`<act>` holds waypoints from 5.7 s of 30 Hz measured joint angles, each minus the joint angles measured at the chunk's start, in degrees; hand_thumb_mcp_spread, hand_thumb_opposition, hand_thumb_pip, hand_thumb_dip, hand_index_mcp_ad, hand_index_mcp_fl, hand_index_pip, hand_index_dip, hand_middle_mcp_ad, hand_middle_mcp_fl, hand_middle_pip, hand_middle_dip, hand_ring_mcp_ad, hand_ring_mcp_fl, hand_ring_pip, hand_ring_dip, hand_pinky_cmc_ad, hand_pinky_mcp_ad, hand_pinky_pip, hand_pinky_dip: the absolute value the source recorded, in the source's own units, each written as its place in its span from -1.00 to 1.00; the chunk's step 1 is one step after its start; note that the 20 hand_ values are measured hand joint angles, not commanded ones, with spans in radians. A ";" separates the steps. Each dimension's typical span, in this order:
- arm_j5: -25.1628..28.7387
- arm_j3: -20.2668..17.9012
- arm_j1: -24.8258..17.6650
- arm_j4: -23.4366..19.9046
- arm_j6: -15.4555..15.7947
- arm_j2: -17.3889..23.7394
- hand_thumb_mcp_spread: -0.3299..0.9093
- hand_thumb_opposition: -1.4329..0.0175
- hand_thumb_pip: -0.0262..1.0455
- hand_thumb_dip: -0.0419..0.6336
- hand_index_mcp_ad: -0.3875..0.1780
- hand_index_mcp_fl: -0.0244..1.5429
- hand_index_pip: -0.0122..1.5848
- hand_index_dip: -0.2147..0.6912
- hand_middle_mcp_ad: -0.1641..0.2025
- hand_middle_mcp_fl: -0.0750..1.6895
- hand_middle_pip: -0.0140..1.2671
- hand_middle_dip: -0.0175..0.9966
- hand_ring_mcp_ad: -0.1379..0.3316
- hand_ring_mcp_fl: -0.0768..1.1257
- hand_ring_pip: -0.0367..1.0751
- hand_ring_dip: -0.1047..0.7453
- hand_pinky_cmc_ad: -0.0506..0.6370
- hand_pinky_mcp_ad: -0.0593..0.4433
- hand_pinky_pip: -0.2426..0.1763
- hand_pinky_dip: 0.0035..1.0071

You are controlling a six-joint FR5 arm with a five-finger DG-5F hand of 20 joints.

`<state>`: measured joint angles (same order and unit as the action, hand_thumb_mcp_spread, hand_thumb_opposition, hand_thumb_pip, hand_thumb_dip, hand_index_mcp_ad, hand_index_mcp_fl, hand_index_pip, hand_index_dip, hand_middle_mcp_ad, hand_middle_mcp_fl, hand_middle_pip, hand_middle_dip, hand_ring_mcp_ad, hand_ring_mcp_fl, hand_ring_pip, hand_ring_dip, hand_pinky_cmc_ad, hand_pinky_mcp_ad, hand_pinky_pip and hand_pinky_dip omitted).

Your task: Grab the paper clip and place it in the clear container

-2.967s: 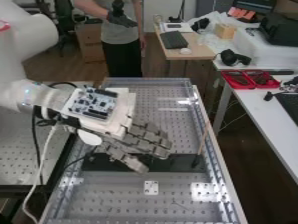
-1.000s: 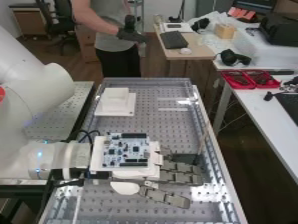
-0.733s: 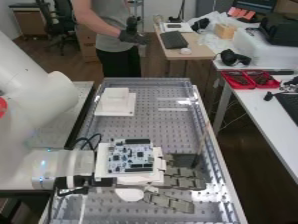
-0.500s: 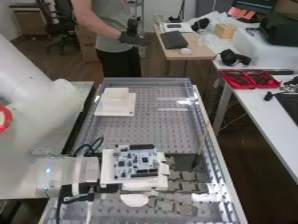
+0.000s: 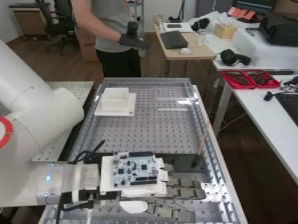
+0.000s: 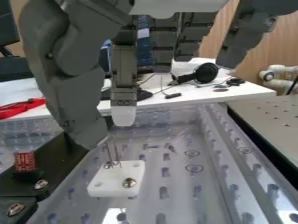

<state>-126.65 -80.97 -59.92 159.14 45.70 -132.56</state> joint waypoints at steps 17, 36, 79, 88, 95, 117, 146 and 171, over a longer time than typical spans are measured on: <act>-0.71 1.04 0.20 0.92 1.06 -0.92 0.27 -0.16 0.11 -0.05 -0.05 -0.65 0.76 -0.15 0.32 -0.80 -0.76 -0.62 -0.22 -0.88 -0.76 -0.63 -0.01 0.17 -0.04 -0.63; -1.07 1.93 0.28 1.56 1.06 -1.68 0.31 -0.16 0.07 -0.05 -0.05 -0.57 0.66 -0.19 0.31 -0.79 -0.76 -0.62 -0.22 -0.88 -0.76 -0.63 -0.01 0.17 0.03 -0.63; -1.16 3.13 0.31 2.11 0.20 -2.52 0.38 -0.21 0.04 -0.05 -0.17 -0.43 0.67 -0.20 0.31 -0.78 -0.76 -0.62 -0.20 -0.85 -0.75 -0.62 -0.01 0.15 0.03 -0.62; -1.96 3.60 0.20 2.47 0.33 -2.59 0.36 -0.21 0.04 -0.05 -0.17 -0.45 0.61 -0.20 0.33 -0.78 -0.77 -0.62 -0.20 -0.85 -0.76 -0.62 -0.01 0.15 0.03 -0.62; -2.33 3.66 0.22 2.38 0.49 -2.49 0.37 -0.20 0.04 -0.05 -0.17 -0.45 0.61 -0.20 0.33 -0.78 -0.77 -0.62 -0.20 -0.85 -0.75 -0.62 -0.01 0.12 0.03 -0.63; -2.53 3.20 0.32 1.72 -0.06 -2.53 0.39 -0.25 0.03 -0.05 -0.22 -0.27 0.77 -0.25 0.33 -0.76 -0.77 -0.62 -0.20 -0.85 -0.76 -0.62 -0.01 0.11 0.03 -0.62; -1.56 -16.19 -6.22 -18.63 -18.06 16.18 0.41 -0.30 -0.03 -0.09 -0.23 0.02 0.51 -0.25 0.30 -0.67 -0.76 -0.62 -0.19 -0.82 -0.74 -0.62 0.06 0.11 0.04 -0.62; 15.15 -19.96 -30.55 -20.94 -22.48 19.22 0.42 -0.32 -0.03 -0.09 -0.22 0.05 0.46 -0.18 0.32 -0.67 -0.77 -0.61 -0.19 -0.82 -0.74 -0.61 0.07 0.12 0.10 -0.62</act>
<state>-111.50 -100.93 -90.47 138.20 23.22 -113.33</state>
